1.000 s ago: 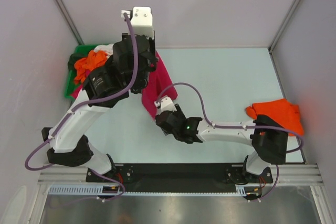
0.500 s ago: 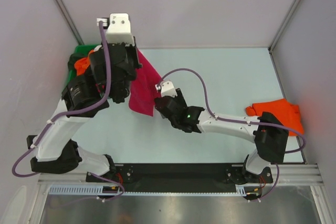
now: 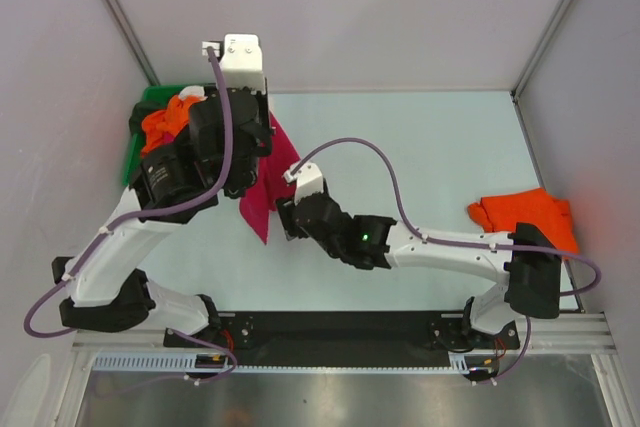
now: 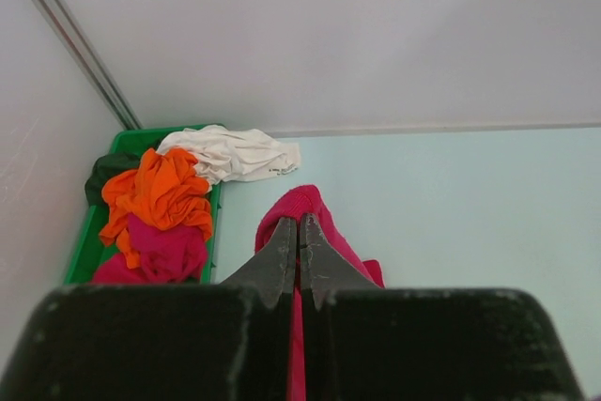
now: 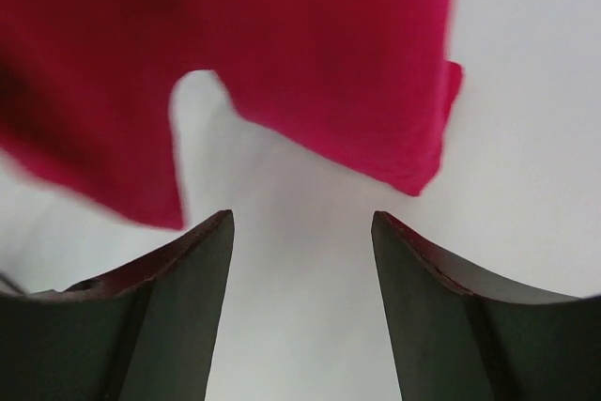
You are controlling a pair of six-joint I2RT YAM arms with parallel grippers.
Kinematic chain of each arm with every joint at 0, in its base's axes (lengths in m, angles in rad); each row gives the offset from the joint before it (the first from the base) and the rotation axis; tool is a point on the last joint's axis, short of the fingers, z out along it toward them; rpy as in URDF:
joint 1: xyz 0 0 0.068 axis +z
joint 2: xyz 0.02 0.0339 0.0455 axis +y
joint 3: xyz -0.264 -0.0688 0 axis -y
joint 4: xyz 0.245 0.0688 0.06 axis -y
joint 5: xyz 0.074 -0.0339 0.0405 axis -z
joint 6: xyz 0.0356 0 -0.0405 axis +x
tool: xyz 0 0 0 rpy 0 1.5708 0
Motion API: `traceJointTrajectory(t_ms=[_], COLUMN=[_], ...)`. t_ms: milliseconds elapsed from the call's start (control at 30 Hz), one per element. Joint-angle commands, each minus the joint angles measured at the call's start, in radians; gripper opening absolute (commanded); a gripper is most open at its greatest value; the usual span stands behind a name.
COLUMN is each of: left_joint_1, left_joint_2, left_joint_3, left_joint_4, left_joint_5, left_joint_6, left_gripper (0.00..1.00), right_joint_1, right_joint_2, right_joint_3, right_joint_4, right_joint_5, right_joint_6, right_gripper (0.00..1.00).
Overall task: Fold and stack the t-shirts
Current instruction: Flatten out the tshirt
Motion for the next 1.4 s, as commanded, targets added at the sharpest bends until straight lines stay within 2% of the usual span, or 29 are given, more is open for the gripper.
traceJointTrajectory(t_ms=[0, 167, 433, 867, 1367], left_joint_1=[0.029, 0.069, 0.080, 0.071, 0.020], left_joint_2=[0.013, 0.029, 0.056, 0.089, 0.058], left_joint_3=[-0.003, -0.020, 0.026, 0.207, 0.229], left_joint_4=[0.028, 0.047, 0.056, 0.015, 0.007], left_joint_5=[0.014, 0.060, 0.104, 0.134, 0.114], left_joint_6=[-0.008, -0.024, -0.036, -0.036, -0.041], left_gripper=[0.00, 0.00, 0.00, 0.00, 0.00], right_joint_1=[0.084, 0.153, 0.167, 0.086, 0.009], right_joint_2=[-0.049, -0.056, -0.064, 0.059, 0.195], right_joint_3=[-0.010, -0.039, -0.076, -0.064, 0.085], right_joint_4=[0.058, 0.040, 0.029, 0.073, 0.096], right_joint_5=[0.000, 0.055, 0.084, 0.006, -0.092], right_joint_6=[-0.008, -0.031, -0.022, -0.012, -0.030], right_gripper=[0.66, 0.66, 0.66, 0.66, 0.66])
